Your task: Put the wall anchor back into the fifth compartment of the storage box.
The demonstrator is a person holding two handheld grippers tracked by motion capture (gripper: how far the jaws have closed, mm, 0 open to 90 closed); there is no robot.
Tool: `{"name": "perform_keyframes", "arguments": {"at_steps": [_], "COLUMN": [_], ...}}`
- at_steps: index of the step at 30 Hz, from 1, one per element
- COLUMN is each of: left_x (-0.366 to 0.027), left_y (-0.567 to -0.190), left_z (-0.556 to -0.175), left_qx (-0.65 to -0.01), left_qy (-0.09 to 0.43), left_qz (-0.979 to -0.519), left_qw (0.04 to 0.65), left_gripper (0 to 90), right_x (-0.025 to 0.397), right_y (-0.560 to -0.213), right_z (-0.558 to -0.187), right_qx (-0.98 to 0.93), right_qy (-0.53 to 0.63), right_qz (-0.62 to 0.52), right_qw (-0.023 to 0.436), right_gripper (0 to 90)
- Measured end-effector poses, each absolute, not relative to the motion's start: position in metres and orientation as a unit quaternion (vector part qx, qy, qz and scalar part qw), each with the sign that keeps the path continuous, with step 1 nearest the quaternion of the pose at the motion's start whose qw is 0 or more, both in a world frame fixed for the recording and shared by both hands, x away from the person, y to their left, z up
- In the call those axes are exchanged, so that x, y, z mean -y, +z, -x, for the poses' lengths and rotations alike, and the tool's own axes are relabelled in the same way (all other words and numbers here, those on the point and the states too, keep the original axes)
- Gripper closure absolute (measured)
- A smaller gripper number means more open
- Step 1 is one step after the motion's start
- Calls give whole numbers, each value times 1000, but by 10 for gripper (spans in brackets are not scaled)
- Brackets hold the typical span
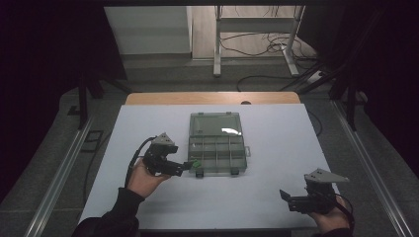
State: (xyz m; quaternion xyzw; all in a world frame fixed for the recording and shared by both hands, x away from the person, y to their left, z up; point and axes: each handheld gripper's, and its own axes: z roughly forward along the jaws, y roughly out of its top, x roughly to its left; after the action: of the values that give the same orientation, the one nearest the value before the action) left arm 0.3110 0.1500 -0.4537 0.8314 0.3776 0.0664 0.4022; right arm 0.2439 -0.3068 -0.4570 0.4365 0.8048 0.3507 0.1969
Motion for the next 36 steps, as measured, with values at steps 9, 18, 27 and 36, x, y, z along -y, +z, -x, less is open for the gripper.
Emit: {"name": "perform_keyframes", "arguments": {"at_steps": [9, 18, 27, 36], "left_x": [-158, -164, -167, -174], "left_y": [-451, -452, -453, -451], "left_z": [-300, -290, -280, -270], "left_qx": [-373, -372, -371, -376], "left_qy": [63, 72, 90, 99], "left_qz": [-824, -823, -826, -817], "left_qw": [421, 424, 414, 425], "left_gripper": [97, 69, 53, 37], "right_x": [307, 307, 307, 307], "right_y": [-457, -457, -457, -456], "right_z": [-244, -244, -243, -243], "right_qx": [-805, -805, -804, -804], "right_qy": [351, 351, 353, 353], "right_qz": [-435, -436, -435, -435], "right_qw": [197, 198, 198, 198], "right_gripper": [2, 1, 0, 0]}}
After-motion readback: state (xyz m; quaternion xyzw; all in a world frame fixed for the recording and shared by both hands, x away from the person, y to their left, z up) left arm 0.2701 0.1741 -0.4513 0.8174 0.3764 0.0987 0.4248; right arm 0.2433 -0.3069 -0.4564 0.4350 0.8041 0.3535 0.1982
